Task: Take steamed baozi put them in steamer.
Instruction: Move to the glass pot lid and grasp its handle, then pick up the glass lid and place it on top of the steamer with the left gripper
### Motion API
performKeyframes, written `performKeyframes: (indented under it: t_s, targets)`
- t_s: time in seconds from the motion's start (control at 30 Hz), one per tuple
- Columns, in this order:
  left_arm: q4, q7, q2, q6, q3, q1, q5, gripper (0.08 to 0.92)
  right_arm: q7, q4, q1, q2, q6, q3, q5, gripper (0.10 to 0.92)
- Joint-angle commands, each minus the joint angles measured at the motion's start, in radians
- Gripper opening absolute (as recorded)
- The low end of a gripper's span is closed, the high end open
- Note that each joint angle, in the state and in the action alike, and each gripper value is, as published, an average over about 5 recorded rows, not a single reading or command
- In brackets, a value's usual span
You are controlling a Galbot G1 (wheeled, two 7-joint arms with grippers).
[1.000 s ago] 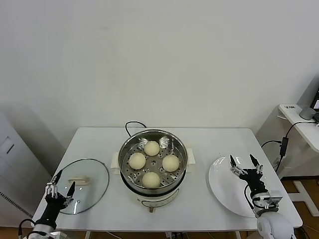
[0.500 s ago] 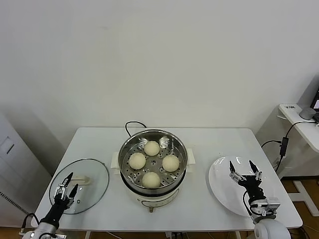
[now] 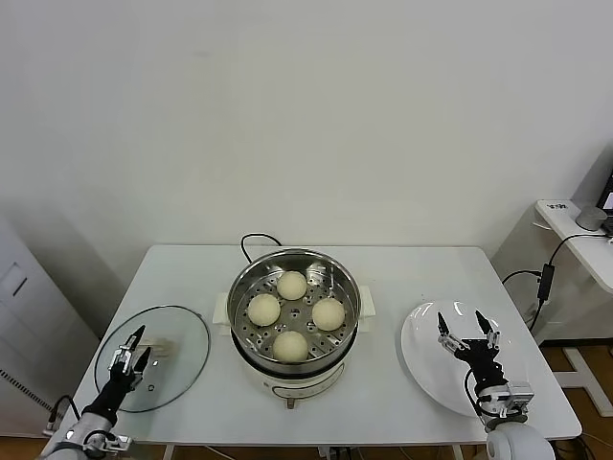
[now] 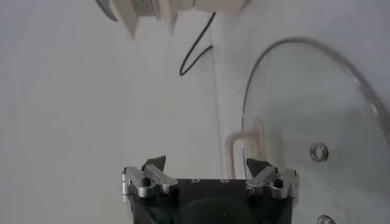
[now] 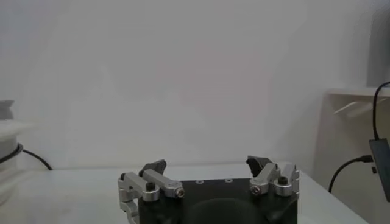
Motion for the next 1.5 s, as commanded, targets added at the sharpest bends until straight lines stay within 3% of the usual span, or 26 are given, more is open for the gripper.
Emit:
performKeyframes:
  t_s: [0.03,0.47,0.87,1.2,1.3,1.5]
  targets:
    - [0.060,0.005,-0.003,-0.002,0.008,-0.079,0.028,0.823,-0.006,-0.011,0.003,0.006,0.004,0.003,-0.015,0.823]
    - [0.049,0.034,-0.004,0.003,0.015,-0.087,0.010,0.780,-0.014,-0.033,0.018,0.007,0.007,0.002,-0.022,0.823]
    - [-0.025,0.055,0.007,0.006,0.007,-0.065,-0.043,0.450,-0.018,-0.038,0.030,0.010,0.008,-0.005,-0.030,0.823]
    - [-0.189,0.193,0.091,0.044,-0.012,-0.056,-0.238,0.160,-0.020,-0.036,0.031,0.005,0.009,-0.005,-0.028,0.823]
    - [-0.215,0.230,0.127,0.059,-0.016,-0.067,-0.302,0.113,-0.020,-0.034,0.031,0.002,0.009,-0.004,-0.026,0.823]
    - [-0.282,0.303,0.188,0.116,-0.020,-0.079,-0.414,0.109,-0.020,-0.025,0.026,0.000,0.009,0.000,-0.024,0.823]
